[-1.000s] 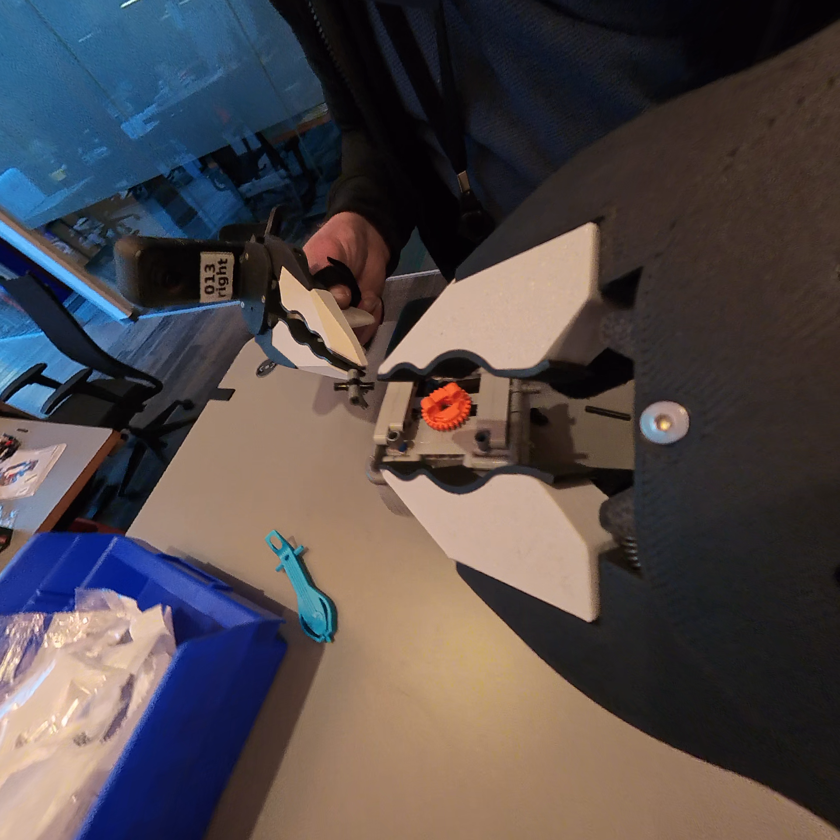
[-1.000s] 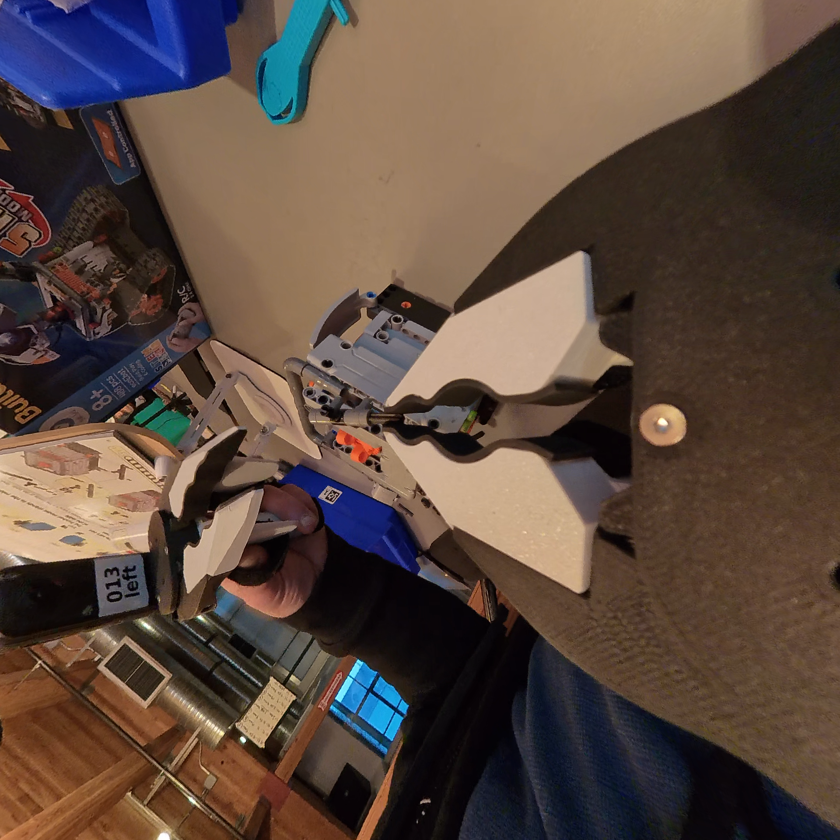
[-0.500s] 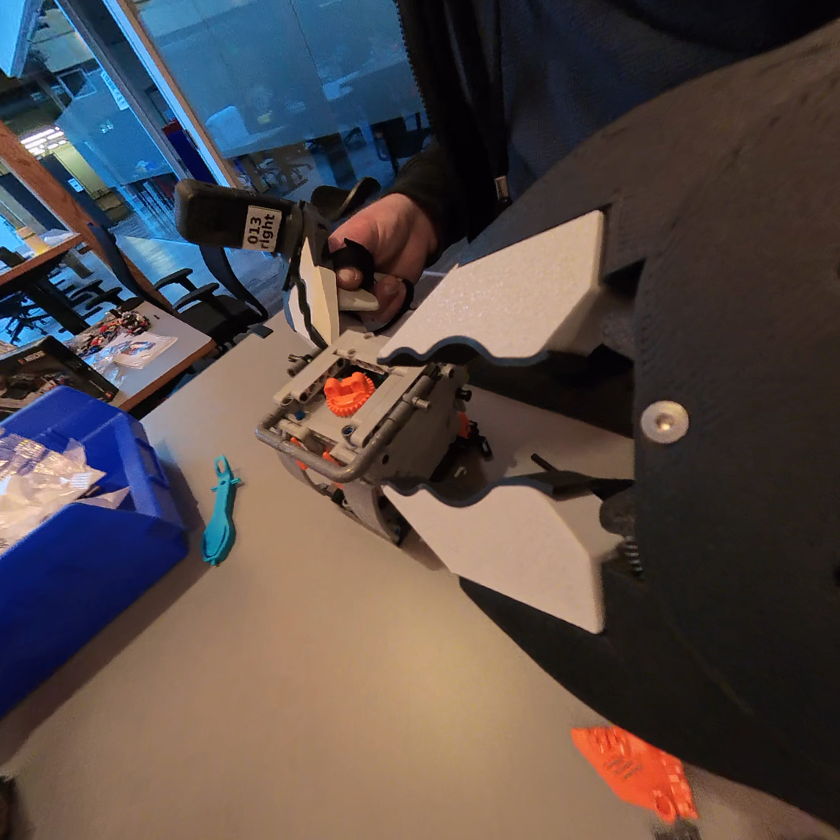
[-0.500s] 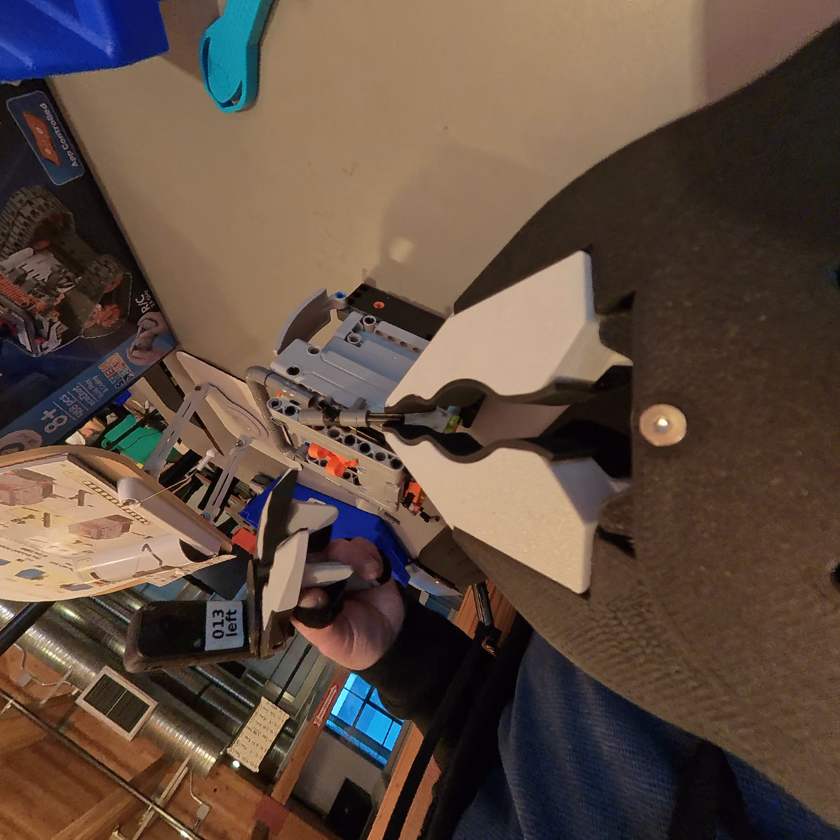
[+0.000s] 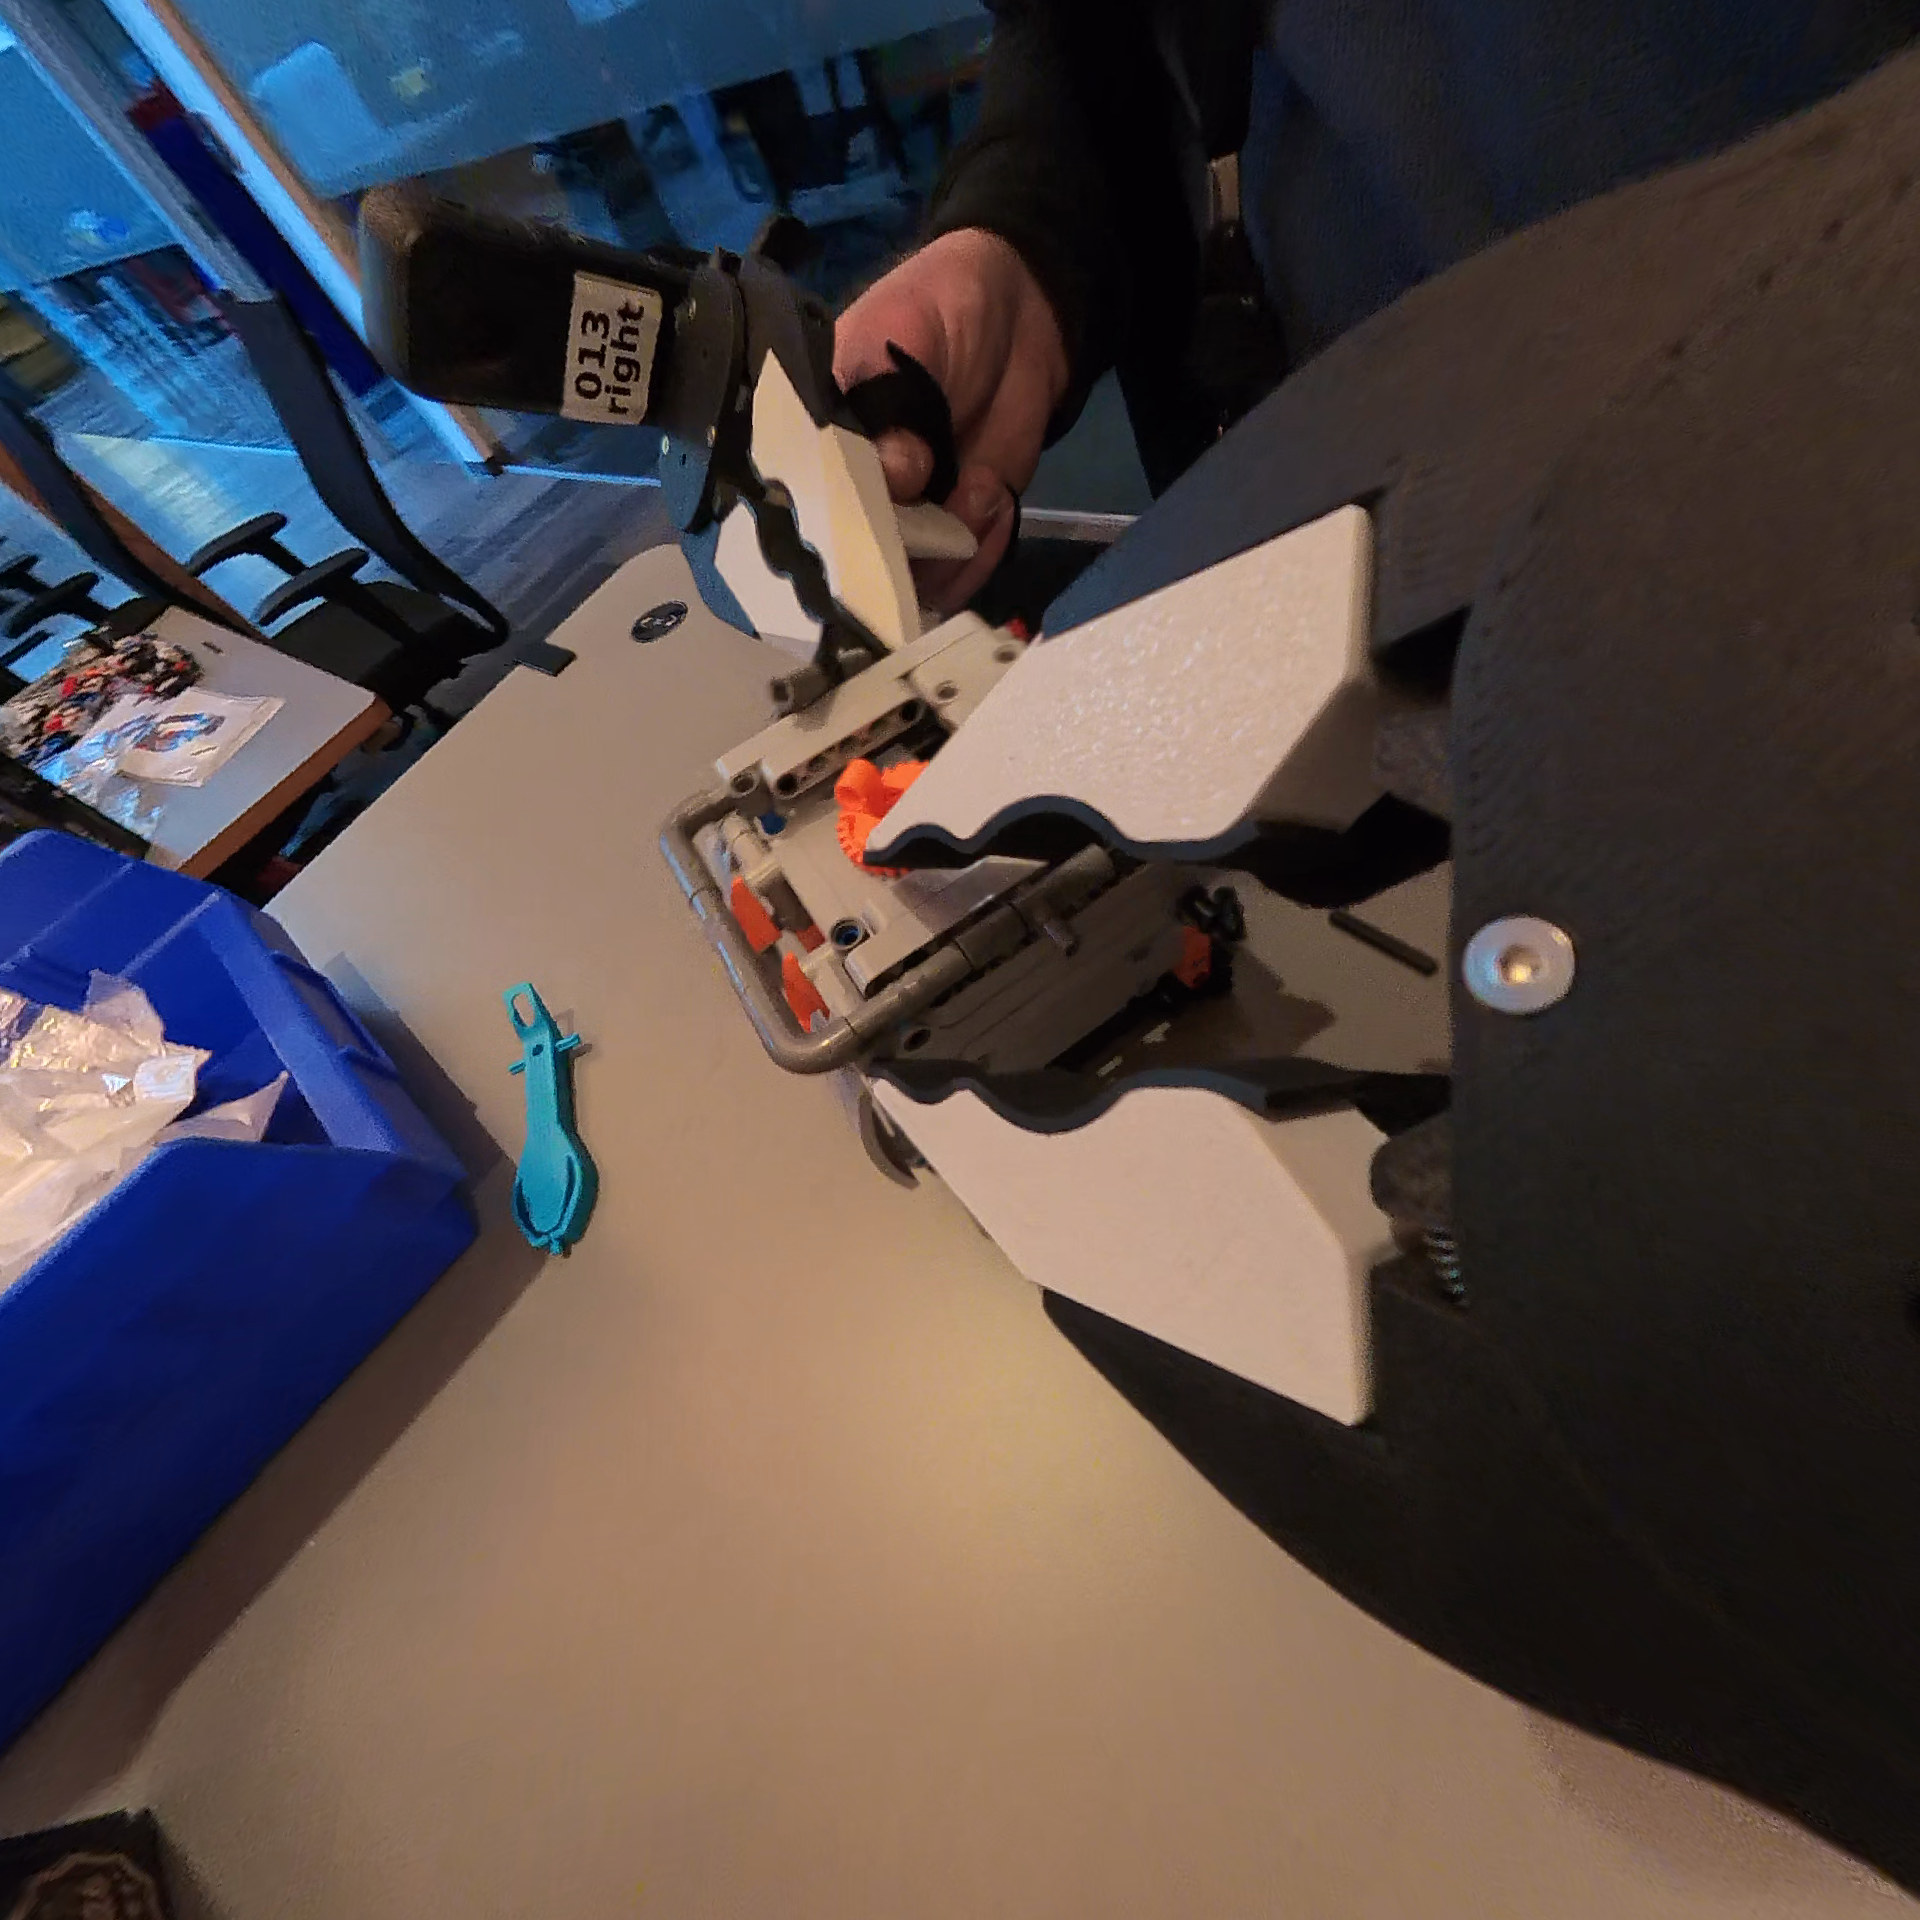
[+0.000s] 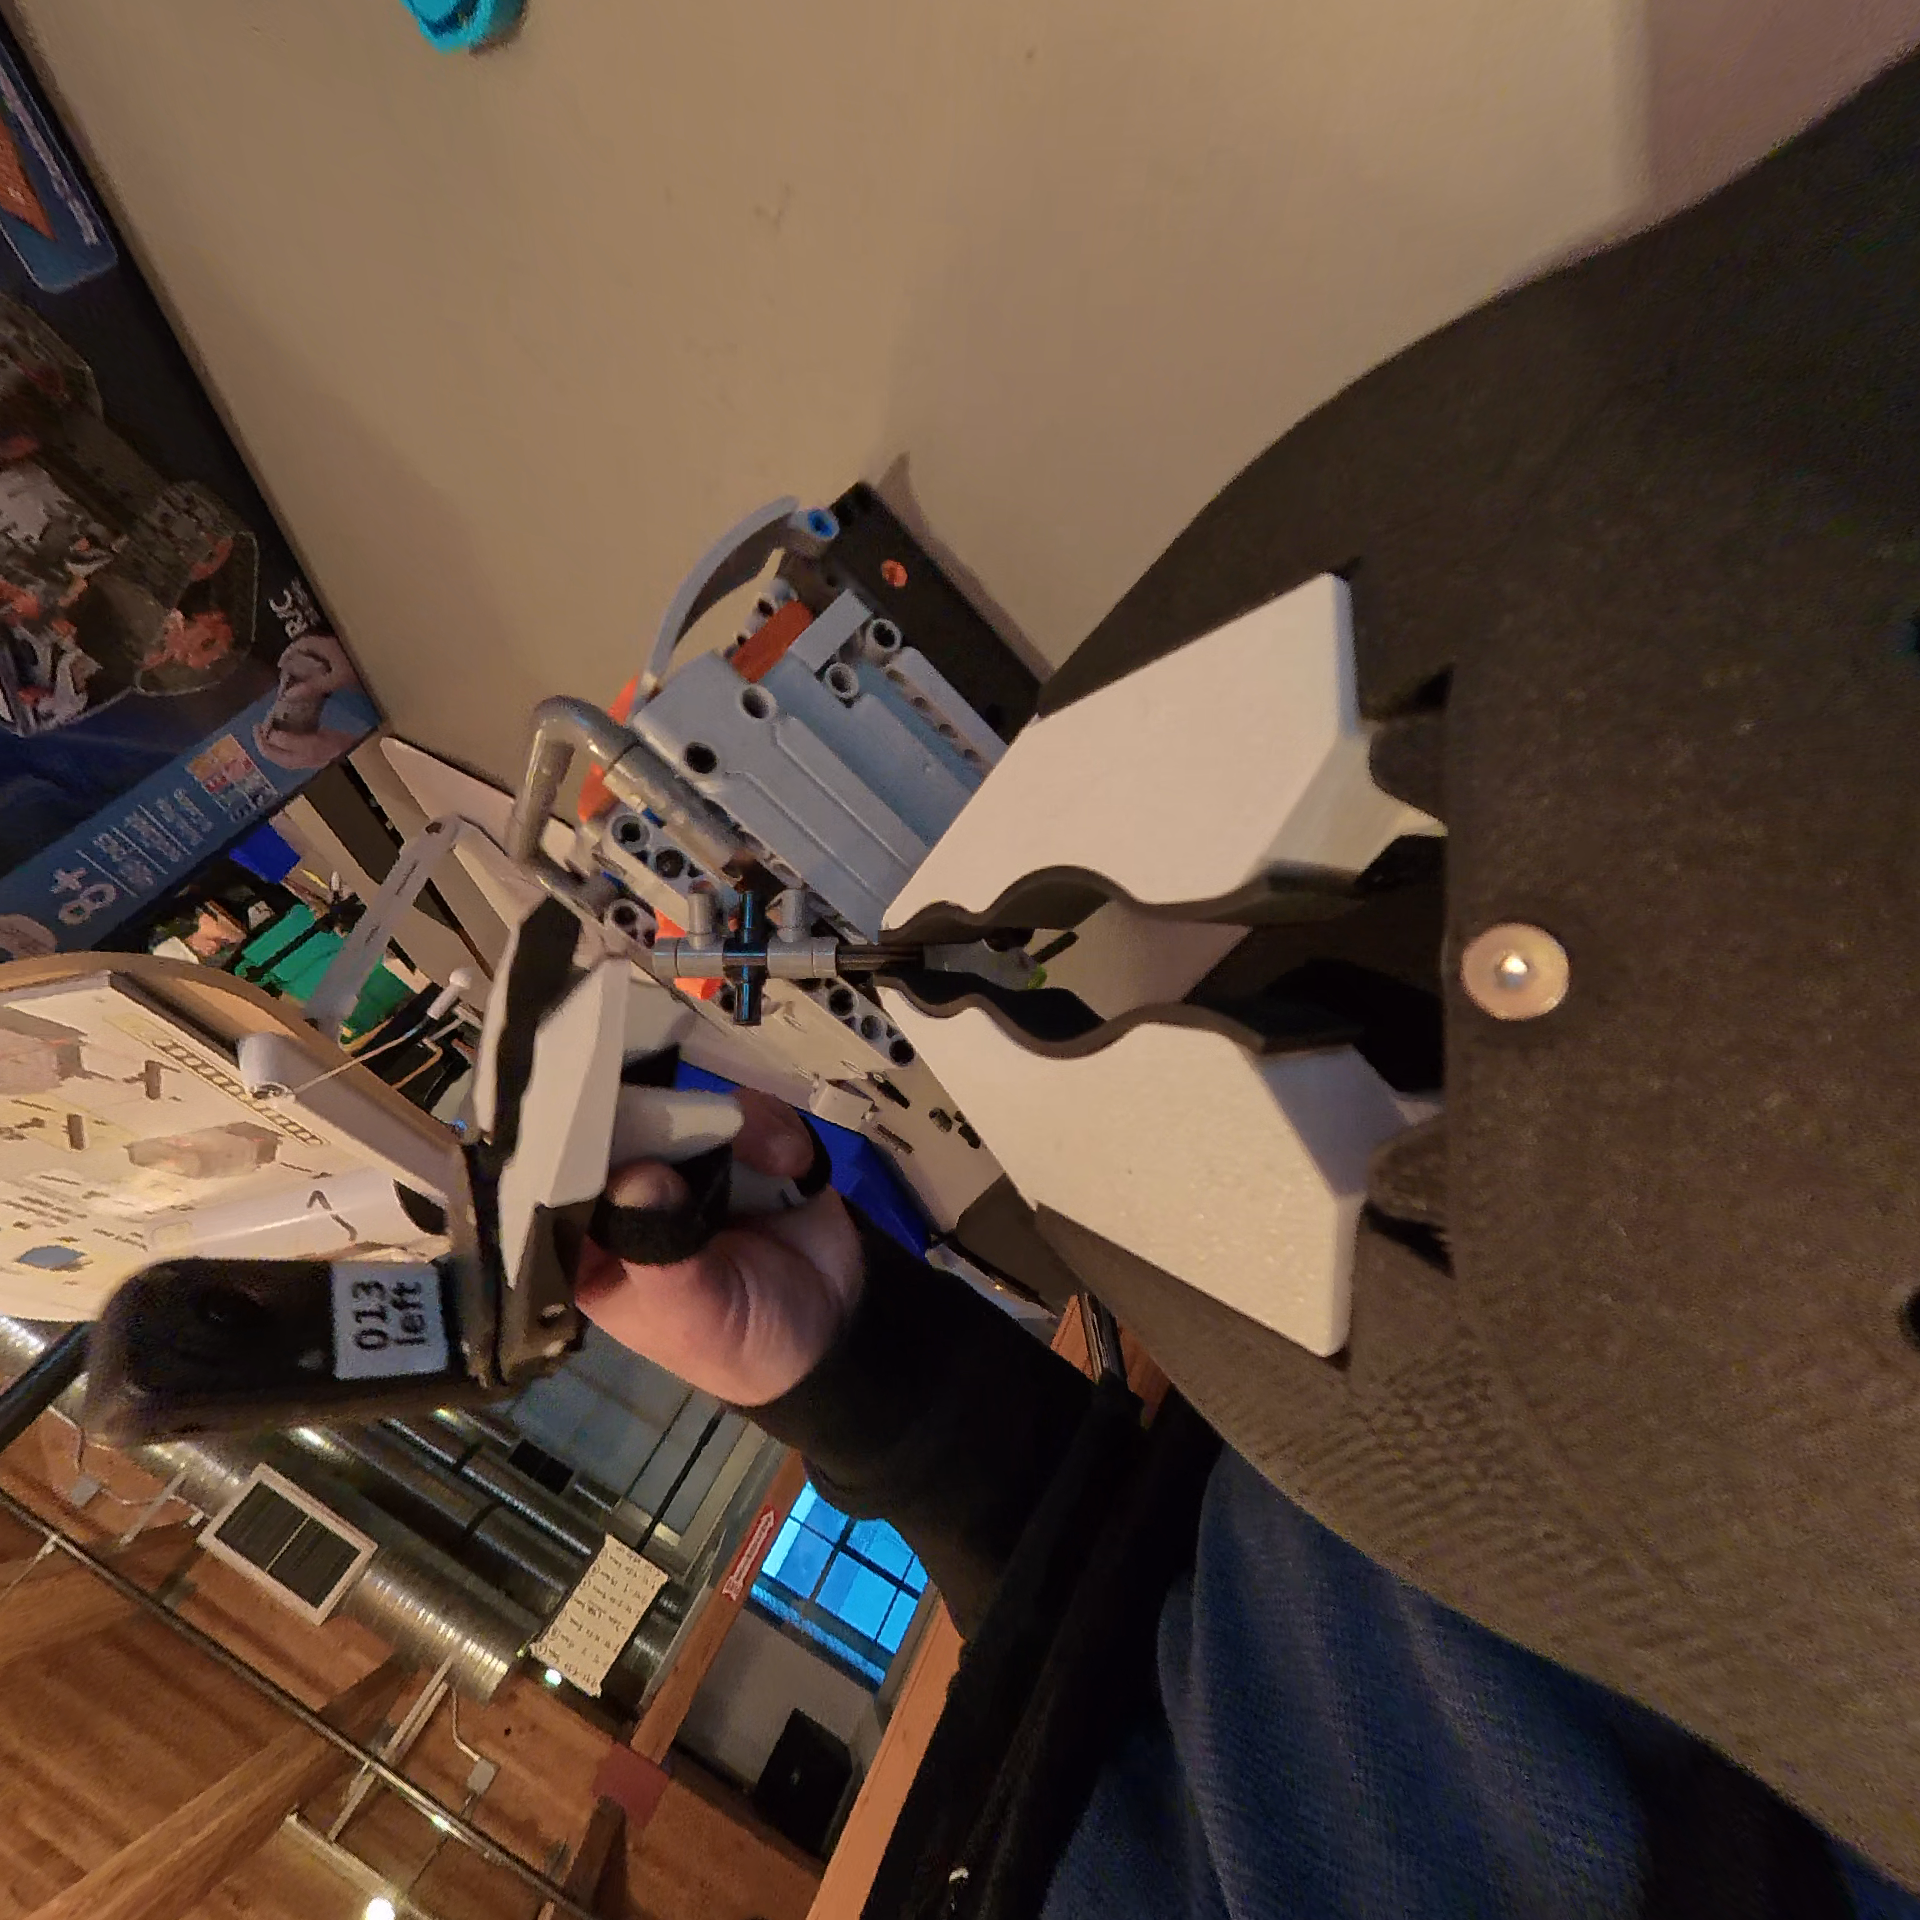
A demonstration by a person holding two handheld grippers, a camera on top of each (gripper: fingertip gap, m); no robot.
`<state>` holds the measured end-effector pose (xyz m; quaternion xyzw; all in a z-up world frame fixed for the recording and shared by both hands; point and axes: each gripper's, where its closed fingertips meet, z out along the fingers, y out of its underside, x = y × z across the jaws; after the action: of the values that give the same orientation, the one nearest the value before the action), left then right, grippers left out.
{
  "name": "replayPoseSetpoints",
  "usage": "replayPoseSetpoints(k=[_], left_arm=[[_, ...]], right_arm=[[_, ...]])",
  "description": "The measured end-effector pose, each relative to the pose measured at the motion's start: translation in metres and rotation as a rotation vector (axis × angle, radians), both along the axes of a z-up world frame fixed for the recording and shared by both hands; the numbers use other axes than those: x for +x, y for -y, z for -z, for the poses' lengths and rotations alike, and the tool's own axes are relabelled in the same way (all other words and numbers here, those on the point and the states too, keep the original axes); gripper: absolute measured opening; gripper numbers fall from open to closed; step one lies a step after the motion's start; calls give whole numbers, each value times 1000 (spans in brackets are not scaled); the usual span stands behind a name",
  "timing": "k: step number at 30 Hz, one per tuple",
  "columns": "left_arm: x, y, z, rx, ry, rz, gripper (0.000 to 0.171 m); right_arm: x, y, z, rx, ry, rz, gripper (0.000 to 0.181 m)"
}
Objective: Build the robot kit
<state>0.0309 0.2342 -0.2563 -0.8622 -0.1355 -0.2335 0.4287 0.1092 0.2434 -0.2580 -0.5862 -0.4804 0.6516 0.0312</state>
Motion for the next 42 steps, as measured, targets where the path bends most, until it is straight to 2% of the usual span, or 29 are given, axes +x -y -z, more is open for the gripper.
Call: replayPoseSetpoints(k=[4, 8, 11, 14, 18, 23, 28, 31, 35, 37, 40, 42], left_arm=[[-5, -16, -2, 25, -2, 79, 33], [-10, -18, -18, 67, -59, 83, 42], [5, -8, -41, 123, -77, 95, 40], [35, 1, -52, 151, -33, 123, 37], [68, 2, -55, 174, 44, 108, 33], [78, -6, -50, 193, 132, 49, 27], [79, -12, -49, 210, 124, 27, 4], [80, -12, -49, 214, 115, 41, 4], [85, -9, -46, 160, 68, 128, 4], [90, -6, -45, 124, 31, 191, 4], [97, -3, -40, 46, -75, 297, 4], [106, 0, -40, 17, -129, 393, 4]], right_arm=[[-3, 10, -3, -21, -14, -18, 1], [2, 10, -9, -12, -34, -40, 1], [6, 5, -14, -4, -46, -39, 1], [5, 4, -22, -2, -76, -23, 1], [1, 9, -30, 11, -114, -10, 1], [-5, 18, -36, 92, -157, 6, 0], [-6, 27, -38, 158, -172, 6, 1], [-4, 27, -38, 167, -168, 0, 2], [8, 16, -42, 201, -194, -33, 14], [13, 9, -56, 250, -257, -71, 20], [16, 7, -80, 361, -366, -178, 21], [16, 13, -83, 433, -392, -280, 19]])
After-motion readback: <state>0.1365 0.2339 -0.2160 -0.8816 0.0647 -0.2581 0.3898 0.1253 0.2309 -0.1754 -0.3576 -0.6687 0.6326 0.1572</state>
